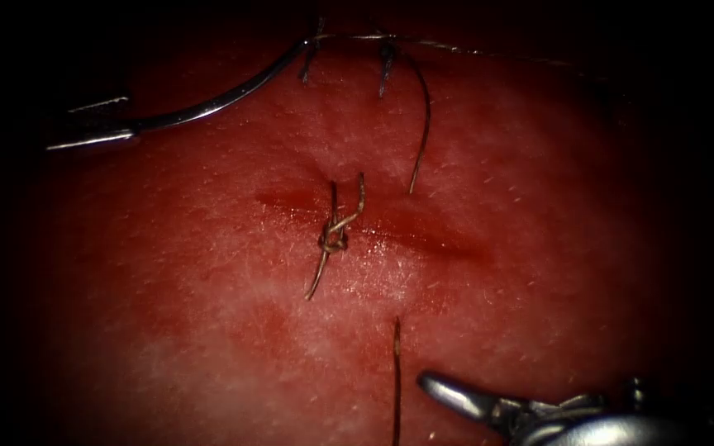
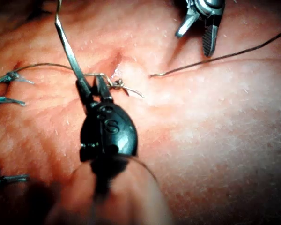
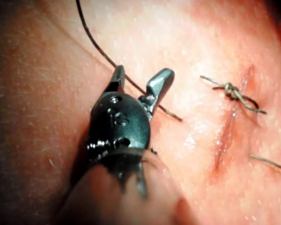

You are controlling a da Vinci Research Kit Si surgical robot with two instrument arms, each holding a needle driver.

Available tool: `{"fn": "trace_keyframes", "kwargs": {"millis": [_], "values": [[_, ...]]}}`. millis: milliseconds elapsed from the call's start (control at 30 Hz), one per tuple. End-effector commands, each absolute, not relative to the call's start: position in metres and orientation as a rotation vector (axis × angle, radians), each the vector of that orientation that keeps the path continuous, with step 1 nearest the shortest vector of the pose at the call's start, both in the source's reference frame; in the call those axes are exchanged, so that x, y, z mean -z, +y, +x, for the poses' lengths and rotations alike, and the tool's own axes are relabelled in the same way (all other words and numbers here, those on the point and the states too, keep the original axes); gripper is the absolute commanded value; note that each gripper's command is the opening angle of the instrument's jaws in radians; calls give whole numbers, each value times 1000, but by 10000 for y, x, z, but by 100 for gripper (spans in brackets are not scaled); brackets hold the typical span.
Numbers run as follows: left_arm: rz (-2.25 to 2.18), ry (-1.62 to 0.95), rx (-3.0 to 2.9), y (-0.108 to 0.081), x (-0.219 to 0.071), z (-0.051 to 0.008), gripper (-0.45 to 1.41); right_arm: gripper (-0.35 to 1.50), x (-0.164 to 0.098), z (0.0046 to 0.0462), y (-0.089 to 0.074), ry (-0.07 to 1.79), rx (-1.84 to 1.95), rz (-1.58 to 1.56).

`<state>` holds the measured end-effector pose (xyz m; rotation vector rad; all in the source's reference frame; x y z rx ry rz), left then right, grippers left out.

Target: Wound Closure

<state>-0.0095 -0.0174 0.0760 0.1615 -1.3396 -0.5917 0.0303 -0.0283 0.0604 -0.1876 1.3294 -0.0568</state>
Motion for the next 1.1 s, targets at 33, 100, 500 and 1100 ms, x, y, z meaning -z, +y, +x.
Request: {"fn": "trace_keyframes", "kwargs": {"millis": [33, 100, 500, 1100], "values": [[164, -1340, 591, -178, -765, -99, -23, 103, -629, 306, -275, 1316, 67, -207], [164, -1340, 591, -178, -765, -99, -23, 103, -643, 306, -271, 1306, 71, -218], [164, -1340, 591, -178, -765, -99, -21, 103, -693, 319, -268, 1282, 78, -255], [164, -1340, 591, -178, -766, -99, -21, -35, -663, 340, -292, 1288, 151, -267]]}}
